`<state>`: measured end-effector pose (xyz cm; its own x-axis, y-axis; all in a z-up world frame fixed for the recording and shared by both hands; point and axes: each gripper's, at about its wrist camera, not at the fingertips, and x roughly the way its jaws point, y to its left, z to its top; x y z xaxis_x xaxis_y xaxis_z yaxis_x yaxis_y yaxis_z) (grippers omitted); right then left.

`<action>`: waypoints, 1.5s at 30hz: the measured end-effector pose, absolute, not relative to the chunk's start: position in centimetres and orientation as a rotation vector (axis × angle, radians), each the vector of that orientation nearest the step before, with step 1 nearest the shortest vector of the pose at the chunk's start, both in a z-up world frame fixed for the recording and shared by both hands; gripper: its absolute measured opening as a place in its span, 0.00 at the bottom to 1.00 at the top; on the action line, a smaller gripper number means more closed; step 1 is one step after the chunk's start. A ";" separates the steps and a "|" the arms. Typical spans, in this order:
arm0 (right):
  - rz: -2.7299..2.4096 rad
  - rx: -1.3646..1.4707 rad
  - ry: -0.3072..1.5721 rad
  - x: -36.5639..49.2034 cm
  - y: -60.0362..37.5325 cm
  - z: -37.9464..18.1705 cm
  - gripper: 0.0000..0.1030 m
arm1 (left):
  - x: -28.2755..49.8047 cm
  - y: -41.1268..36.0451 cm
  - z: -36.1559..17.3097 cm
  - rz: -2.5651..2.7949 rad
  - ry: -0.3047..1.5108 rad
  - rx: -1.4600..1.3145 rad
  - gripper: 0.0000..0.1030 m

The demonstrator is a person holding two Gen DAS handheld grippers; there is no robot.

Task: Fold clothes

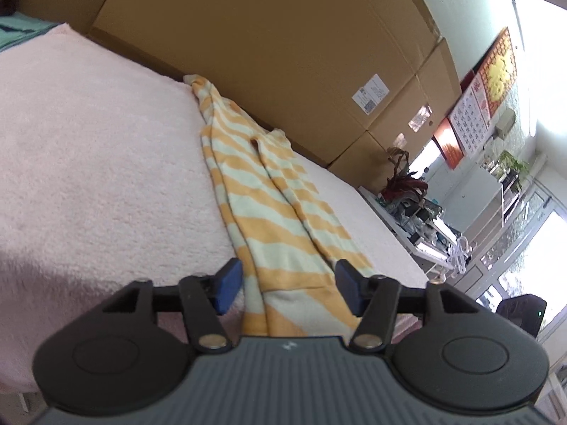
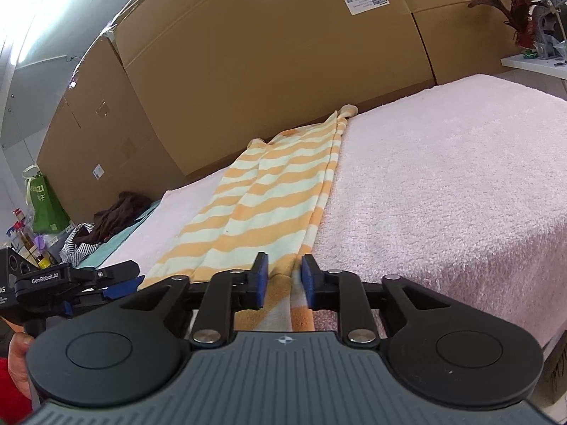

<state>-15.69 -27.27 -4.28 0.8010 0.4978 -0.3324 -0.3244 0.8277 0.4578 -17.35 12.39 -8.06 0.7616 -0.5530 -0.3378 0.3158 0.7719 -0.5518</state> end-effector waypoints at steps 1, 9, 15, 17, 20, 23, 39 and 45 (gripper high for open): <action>0.471 0.393 0.452 -16.1 -27.5 -4.1 0.40 | -18.0 12.3 -7.9 -0.502 0.516 -0.456 0.71; 0.531 0.386 0.497 -17.7 -28.7 -5.5 0.40 | -19.2 12.1 -10.1 -0.572 0.548 -0.461 0.71; 0.529 0.413 0.518 -16.3 -27.9 -5.7 0.40 | -16.3 11.8 -11.9 -0.597 0.603 -0.539 0.73; 0.539 0.423 0.524 -16.2 -27.8 -5.9 0.40 | -16.0 11.8 -12.1 -0.600 0.599 -0.551 0.72; 0.546 0.446 0.525 -16.3 -27.9 -6.0 0.39 | -15.8 12.2 -12.0 -0.610 0.614 -0.596 0.70; 0.557 0.447 0.534 -16.2 -27.8 -5.8 0.21 | -15.8 12.6 -12.2 -0.590 0.659 -0.617 0.33; 0.595 0.583 0.570 -15.9 -29.2 -5.8 0.11 | -16.2 12.3 -10.0 -0.639 0.574 -0.690 0.04; 0.678 0.658 0.522 -17.1 -30.0 -4.6 0.11 | -18.3 12.8 -8.9 -0.670 0.525 -0.710 0.04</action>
<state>-17.15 -30.03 -4.62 0.6684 0.7092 -0.2241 -0.3982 0.5957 0.6976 -18.29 12.78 -8.91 0.6731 -0.7093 -0.2095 0.3729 0.5701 -0.7320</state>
